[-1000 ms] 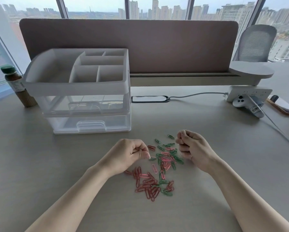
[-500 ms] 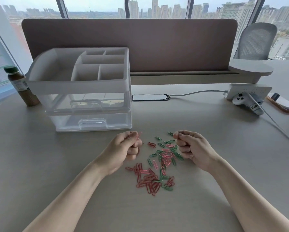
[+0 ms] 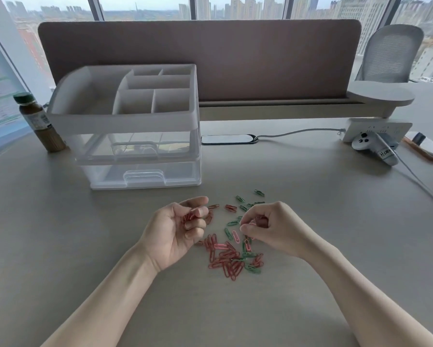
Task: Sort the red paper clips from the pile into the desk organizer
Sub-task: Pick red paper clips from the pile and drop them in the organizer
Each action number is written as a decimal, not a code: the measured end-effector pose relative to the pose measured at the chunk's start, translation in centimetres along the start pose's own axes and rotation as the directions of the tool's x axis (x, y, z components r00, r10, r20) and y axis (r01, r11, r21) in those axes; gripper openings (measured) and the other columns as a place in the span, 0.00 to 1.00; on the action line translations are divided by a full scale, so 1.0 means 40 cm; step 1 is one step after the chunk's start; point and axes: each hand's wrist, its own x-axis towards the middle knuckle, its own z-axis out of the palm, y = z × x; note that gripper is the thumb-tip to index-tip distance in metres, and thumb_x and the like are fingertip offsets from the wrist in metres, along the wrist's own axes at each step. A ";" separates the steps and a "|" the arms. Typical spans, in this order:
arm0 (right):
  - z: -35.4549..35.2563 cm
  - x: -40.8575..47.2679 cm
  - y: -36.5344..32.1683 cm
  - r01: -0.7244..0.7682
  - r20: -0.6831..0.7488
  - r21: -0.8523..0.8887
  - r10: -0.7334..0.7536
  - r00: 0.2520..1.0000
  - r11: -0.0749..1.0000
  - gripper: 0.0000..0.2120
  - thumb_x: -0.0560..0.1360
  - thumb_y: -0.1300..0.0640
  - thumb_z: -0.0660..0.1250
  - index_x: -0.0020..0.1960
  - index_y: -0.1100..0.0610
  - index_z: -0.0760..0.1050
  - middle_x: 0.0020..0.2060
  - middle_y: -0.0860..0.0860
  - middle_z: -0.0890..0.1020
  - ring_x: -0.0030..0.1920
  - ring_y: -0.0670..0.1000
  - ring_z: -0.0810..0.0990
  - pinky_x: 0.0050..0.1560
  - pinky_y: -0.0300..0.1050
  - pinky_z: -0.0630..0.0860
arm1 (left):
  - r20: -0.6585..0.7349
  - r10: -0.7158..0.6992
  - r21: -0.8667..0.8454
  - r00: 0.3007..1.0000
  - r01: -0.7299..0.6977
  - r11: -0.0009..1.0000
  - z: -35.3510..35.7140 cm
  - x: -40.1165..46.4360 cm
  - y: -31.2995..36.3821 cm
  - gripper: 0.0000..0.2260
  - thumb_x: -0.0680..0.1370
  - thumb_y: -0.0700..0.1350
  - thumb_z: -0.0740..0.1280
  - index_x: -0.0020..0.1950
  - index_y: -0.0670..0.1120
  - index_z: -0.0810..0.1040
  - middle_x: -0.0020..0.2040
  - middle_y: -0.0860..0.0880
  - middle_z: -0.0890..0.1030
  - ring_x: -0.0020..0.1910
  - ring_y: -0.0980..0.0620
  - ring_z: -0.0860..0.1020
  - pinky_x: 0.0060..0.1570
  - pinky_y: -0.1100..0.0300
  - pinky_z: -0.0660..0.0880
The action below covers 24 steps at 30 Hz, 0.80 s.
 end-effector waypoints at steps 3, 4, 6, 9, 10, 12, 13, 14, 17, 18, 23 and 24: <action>0.010 -0.002 -0.010 0.030 0.017 -0.110 -0.028 0.999 0.994 0.02 0.70 0.49 0.74 0.42 0.47 0.82 0.24 0.43 0.71 0.25 0.44 0.66 0.29 0.36 0.63 | 0.002 0.124 0.435 0.992 -0.112 0.893 0.006 -0.012 0.000 0.12 0.78 0.49 0.64 0.40 0.44 0.80 0.30 0.51 0.66 0.28 0.54 0.60 0.27 0.64 0.57; 0.009 -0.002 -0.011 0.026 0.007 -0.125 -0.025 1.000 0.992 0.02 0.71 0.50 0.73 0.42 0.47 0.82 0.23 0.43 0.72 0.25 0.43 0.67 0.29 0.35 0.64 | 0.057 0.225 0.709 0.973 -0.198 0.677 0.004 -0.017 -0.003 0.12 0.77 0.52 0.67 0.39 0.46 0.81 0.29 0.52 0.67 0.28 0.54 0.61 0.27 0.64 0.59; 0.002 0.000 -0.007 0.003 -0.026 -0.126 -0.006 1.000 0.992 0.01 0.72 0.53 0.72 0.42 0.48 0.82 0.22 0.40 0.74 0.24 0.42 0.70 0.29 0.32 0.64 | 0.240 0.341 0.952 0.909 -0.289 0.100 -0.004 -0.020 -0.017 0.07 0.73 0.54 0.74 0.40 0.51 0.83 0.27 0.55 0.70 0.27 0.56 0.64 0.29 0.66 0.63; -0.013 0.000 0.003 -0.032 -0.072 -0.098 0.025 0.997 0.995 0.02 0.73 0.56 0.72 0.43 0.50 0.83 0.22 0.34 0.75 0.25 0.38 0.73 0.29 0.28 0.65 | 0.361 0.260 0.931 0.895 -0.330 -0.157 -0.021 -0.014 -0.026 0.09 0.68 0.57 0.76 0.47 0.58 0.85 0.32 0.59 0.77 0.30 0.59 0.73 0.34 0.63 0.71; -0.017 -0.001 0.007 -0.036 -0.080 -0.094 0.029 0.996 0.995 0.02 0.73 0.55 0.72 0.43 0.49 0.83 0.21 0.34 0.75 0.24 0.38 0.73 0.29 0.28 0.65 | 0.378 0.219 0.917 0.900 -0.332 -0.220 -0.026 -0.010 -0.027 0.10 0.69 0.58 0.75 0.49 0.59 0.85 0.34 0.59 0.79 0.33 0.59 0.76 0.36 0.60 0.74; -0.019 -0.002 0.013 -0.034 -0.087 -0.090 0.026 0.996 0.995 0.02 0.73 0.54 0.73 0.43 0.48 0.83 0.21 0.36 0.74 0.24 0.40 0.71 0.29 0.29 0.64 | 0.409 0.187 0.874 0.893 -0.325 -0.360 -0.030 -0.006 -0.021 0.10 0.70 0.60 0.72 0.50 0.61 0.83 0.35 0.59 0.79 0.36 0.59 0.77 0.37 0.58 0.75; -0.020 -0.001 0.014 -0.032 -0.085 -0.088 0.025 0.996 0.996 0.02 0.73 0.54 0.73 0.43 0.48 0.83 0.21 0.36 0.73 0.24 0.41 0.70 0.29 0.29 0.64 | 0.427 0.189 0.850 0.884 -0.320 -0.419 -0.029 -0.005 -0.016 0.09 0.71 0.60 0.72 0.50 0.62 0.83 0.35 0.60 0.79 0.36 0.60 0.77 0.37 0.59 0.75; -0.020 0.000 0.016 -0.032 -0.079 -0.087 0.025 0.997 0.996 0.02 0.73 0.55 0.72 0.44 0.48 0.83 0.21 0.36 0.73 0.24 0.40 0.70 0.29 0.29 0.65 | 0.441 0.191 0.825 0.877 -0.313 -0.470 -0.024 -0.006 -0.010 0.08 0.72 0.60 0.71 0.49 0.62 0.83 0.36 0.61 0.79 0.36 0.61 0.77 0.37 0.60 0.75; -0.017 0.001 0.015 -0.020 -0.046 -0.085 0.016 0.999 0.996 0.02 0.74 0.55 0.72 0.45 0.49 0.83 0.22 0.34 0.75 0.25 0.40 0.72 0.30 0.29 0.65 | 0.470 0.186 0.764 0.863 -0.292 -0.575 -0.009 -0.013 0.000 0.05 0.74 0.58 0.69 0.47 0.60 0.82 0.39 0.62 0.80 0.38 0.61 0.77 0.38 0.63 0.73; -0.015 0.002 0.014 -0.012 -0.034 -0.084 0.009 0.999 0.996 0.02 0.73 0.54 0.72 0.45 0.49 0.83 0.22 0.35 0.75 0.25 0.40 0.72 0.30 0.29 0.65 | 0.479 0.179 0.745 0.859 -0.290 -0.600 -0.005 -0.014 0.001 0.05 0.75 0.57 0.68 0.47 0.59 0.82 0.41 0.62 0.81 0.38 0.61 0.78 0.39 0.64 0.73; 0.005 0.016 -0.004 0.088 0.039 -0.225 -0.081 0.996 0.970 0.10 0.71 0.44 0.74 0.49 0.46 0.81 0.26 0.42 0.74 0.28 0.40 0.72 0.30 0.33 0.64 | 0.425 0.166 0.742 0.890 -0.237 -0.627 0.014 -0.020 0.002 0.07 0.77 0.57 0.65 0.48 0.56 0.79 0.37 0.62 0.76 0.38 0.60 0.75 0.41 0.65 0.68; 0.009 0.020 -0.007 0.097 0.057 -0.265 -0.085 0.995 0.959 0.11 0.71 0.42 0.73 0.51 0.45 0.81 0.27 0.41 0.74 0.28 0.38 0.72 0.31 0.33 0.64 | 0.403 0.169 0.750 0.899 -0.218 -0.625 0.016 -0.021 0.003 0.07 0.77 0.58 0.65 0.48 0.56 0.78 0.37 0.62 0.74 0.38 0.60 0.75 0.42 0.65 0.69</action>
